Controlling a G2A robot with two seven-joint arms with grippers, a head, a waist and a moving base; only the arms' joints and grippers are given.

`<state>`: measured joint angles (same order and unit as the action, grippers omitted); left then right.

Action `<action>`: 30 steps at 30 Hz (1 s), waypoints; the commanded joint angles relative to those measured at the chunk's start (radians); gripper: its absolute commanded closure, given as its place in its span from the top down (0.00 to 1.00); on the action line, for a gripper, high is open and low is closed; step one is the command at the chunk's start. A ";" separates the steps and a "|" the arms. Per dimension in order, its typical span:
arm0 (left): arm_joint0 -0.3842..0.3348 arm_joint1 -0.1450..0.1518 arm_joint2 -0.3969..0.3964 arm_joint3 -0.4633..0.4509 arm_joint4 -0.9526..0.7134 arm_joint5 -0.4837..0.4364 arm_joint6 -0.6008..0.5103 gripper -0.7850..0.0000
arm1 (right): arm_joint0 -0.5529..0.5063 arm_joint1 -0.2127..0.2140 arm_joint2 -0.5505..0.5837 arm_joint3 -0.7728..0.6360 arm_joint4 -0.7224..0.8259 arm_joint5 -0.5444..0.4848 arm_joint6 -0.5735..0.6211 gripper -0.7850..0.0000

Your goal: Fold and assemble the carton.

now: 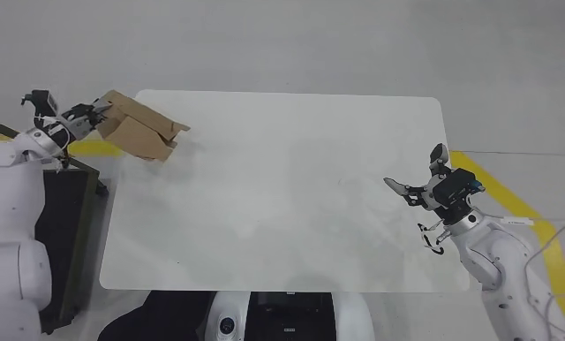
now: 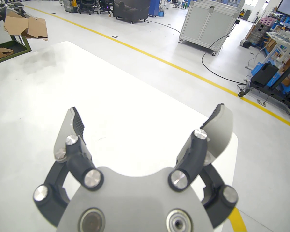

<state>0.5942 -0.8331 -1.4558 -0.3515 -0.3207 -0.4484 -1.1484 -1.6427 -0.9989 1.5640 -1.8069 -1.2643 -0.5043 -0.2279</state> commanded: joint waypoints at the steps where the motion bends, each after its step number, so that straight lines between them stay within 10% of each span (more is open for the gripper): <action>1: -0.004 -0.015 0.019 -0.025 -0.007 0.007 -0.002 0.00 | 0.000 0.000 0.000 0.000 0.000 0.000 0.000 1.00; 14: 0.042 -0.093 0.137 -0.283 -0.068 0.016 -0.009 0.00 | 0.000 0.000 0.000 0.000 0.000 0.000 0.000 1.00; 30: 0.183 -0.123 0.232 -0.759 -0.077 0.165 0.089 0.00 | 0.000 0.000 0.000 0.000 0.000 0.000 0.000 1.00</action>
<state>0.7713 -0.9537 -1.2324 -1.0795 -0.3990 -0.2962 -1.0689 -1.6427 -0.9989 1.5640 -1.8069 -1.2643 -0.5043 -0.2279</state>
